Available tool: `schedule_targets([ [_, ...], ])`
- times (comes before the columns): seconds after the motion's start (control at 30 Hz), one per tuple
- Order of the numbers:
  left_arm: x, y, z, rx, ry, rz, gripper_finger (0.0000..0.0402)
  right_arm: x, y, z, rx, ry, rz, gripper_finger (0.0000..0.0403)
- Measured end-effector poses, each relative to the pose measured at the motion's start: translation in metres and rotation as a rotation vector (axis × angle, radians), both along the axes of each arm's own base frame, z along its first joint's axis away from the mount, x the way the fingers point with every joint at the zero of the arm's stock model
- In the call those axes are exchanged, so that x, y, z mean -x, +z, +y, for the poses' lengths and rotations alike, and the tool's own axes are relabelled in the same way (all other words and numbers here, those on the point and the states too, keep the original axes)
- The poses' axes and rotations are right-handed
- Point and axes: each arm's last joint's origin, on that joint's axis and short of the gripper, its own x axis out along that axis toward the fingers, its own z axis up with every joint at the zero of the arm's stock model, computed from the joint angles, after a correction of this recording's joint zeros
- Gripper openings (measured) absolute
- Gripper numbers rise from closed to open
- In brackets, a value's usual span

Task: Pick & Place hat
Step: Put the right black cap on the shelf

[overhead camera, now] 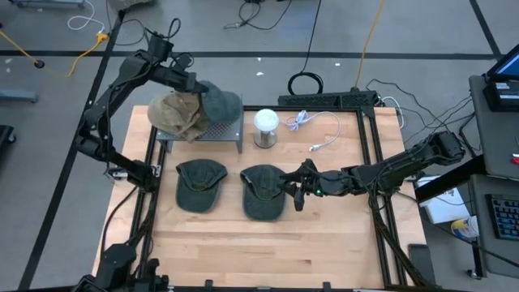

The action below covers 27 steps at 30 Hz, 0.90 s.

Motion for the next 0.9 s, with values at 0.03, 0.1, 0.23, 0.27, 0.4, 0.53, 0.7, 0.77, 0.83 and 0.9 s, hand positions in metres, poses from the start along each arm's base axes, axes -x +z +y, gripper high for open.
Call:
schedule_targets([
  [0.03,0.0,0.0,0.0,-0.005,-0.008,0.0,0.0004,0.0,0.0,0.0,0.0,0.0,0.0,0.0171],
  [0.1,0.0,0.0,-0.002,-0.007,-0.035,-0.011,0.0003,0.0,0.0,0.0,0.001,0.0,0.0,0.0171],
  [0.23,0.001,-0.002,-0.004,-0.009,-0.069,-0.012,0.0005,0.0,0.0,0.0,0.006,0.001,0.001,0.0171],
  [0.27,0.001,-0.002,-0.005,-0.008,-0.074,-0.009,0.0006,0.0,0.0,0.0,0.009,0.002,0.002,0.0171],
  [0.4,0.002,-0.003,-0.006,-0.016,-0.087,0.005,0.0003,0.0,0.0,0.0,0.023,0.006,0.004,0.0171],
  [0.53,0.006,-0.006,-0.006,0.014,-0.029,0.07,0.0007,0.0,0.0,-0.001,0.024,0.0,0.005,0.0171],
  [0.7,0.015,-0.005,-0.004,0.031,0.027,0.089,0.0004,0.0,0.0,-0.002,0.026,-0.001,0.005,0.0171],
  [0.77,0.019,-0.001,-0.006,0.014,0.04,0.082,0.0009,0.0,0.0,-0.001,0.025,0.0,0.005,0.0171],
  [0.83,0.022,0.003,-0.007,0.0,0.059,0.07,0.0011,0.0,0.0,-0.002,0.029,0.001,0.006,0.0171],
  [0.9,0.026,0.008,-0.009,-0.012,0.069,0.045,0.0009,0.0,0.0,-0.002,0.034,0.001,0.007,0.0171],
])
